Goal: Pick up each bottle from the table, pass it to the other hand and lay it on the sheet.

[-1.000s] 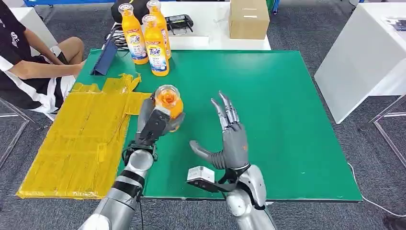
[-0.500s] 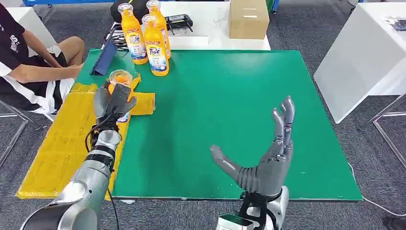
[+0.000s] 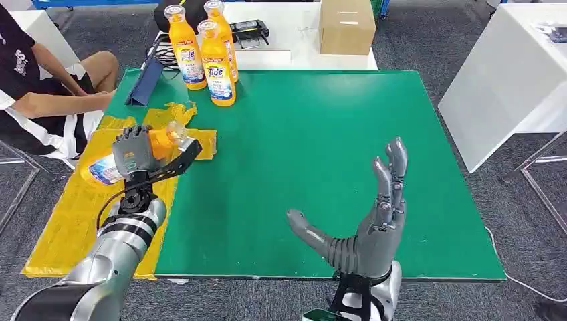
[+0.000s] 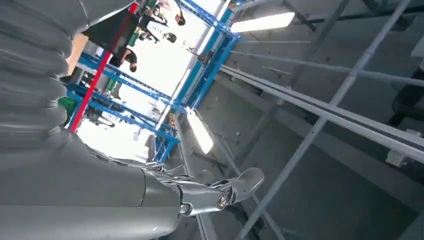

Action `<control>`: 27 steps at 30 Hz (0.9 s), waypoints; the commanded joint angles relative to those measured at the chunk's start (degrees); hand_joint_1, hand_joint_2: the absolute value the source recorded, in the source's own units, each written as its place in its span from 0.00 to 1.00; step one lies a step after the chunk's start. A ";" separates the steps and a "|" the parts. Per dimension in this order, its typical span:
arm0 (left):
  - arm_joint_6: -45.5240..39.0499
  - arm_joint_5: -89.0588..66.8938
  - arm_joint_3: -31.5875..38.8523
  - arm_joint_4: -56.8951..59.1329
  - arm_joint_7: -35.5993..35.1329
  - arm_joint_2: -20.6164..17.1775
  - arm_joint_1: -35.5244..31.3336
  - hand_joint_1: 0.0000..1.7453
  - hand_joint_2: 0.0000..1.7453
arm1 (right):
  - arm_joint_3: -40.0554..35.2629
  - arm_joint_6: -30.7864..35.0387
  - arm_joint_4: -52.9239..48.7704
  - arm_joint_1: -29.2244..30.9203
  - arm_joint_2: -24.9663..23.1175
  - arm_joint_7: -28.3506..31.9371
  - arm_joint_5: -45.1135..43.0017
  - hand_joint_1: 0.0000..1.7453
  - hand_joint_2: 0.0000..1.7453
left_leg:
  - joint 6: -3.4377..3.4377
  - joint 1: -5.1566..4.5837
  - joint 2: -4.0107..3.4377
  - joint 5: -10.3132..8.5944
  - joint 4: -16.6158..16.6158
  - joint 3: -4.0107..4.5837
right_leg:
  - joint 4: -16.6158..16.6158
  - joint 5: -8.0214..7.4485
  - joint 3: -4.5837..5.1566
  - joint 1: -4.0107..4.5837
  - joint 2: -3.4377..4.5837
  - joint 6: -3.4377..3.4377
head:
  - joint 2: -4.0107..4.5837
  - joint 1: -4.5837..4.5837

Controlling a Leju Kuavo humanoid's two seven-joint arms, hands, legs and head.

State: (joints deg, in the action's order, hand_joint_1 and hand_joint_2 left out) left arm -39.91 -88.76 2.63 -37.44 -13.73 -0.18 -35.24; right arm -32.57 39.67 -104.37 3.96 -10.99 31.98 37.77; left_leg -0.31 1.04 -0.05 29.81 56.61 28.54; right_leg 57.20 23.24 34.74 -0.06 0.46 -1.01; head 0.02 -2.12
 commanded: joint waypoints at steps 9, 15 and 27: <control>-0.09 -1.16 -26.45 21.12 -2.01 -2.39 -1.61 1.00 1.00 | -1.59 -1.54 7.96 5.58 3.11 -0.83 -1.28 0.00 1.00 | 0.04 -0.02 -0.06 0.03 -0.12 -0.18 | -0.10 0.01 -0.19 -0.01 -0.03 0.00 | 0.00 0.00; -0.09 1.20 -20.64 23.19 0.57 -1.51 -1.21 1.00 1.00 | -1.34 -2.64 10.12 6.36 3.02 -2.02 -0.54 0.00 1.00 | 0.07 -0.02 -0.08 0.00 -0.17 -0.28 | -0.16 -0.03 -0.26 -0.02 0.00 -0.02 | 0.00 0.00; -0.09 -0.21 -14.25 21.52 2.41 -0.05 -1.66 0.00 1.00 | -1.37 -3.41 10.60 6.92 2.40 -2.58 -0.55 0.00 1.00 | 0.07 0.00 -0.01 0.01 -0.14 -0.38 | -0.13 -0.02 -0.37 0.00 -0.06 -0.02 | 0.00 0.02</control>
State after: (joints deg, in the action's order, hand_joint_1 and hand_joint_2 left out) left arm -40.68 -88.41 -17.16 -19.58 -12.92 -1.90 -35.82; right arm -33.18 36.74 -97.72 8.00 -9.81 29.99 37.20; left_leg -0.31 1.04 0.00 29.81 56.58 28.35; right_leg 57.19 23.23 34.54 -0.07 0.38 -1.01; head 0.02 -2.10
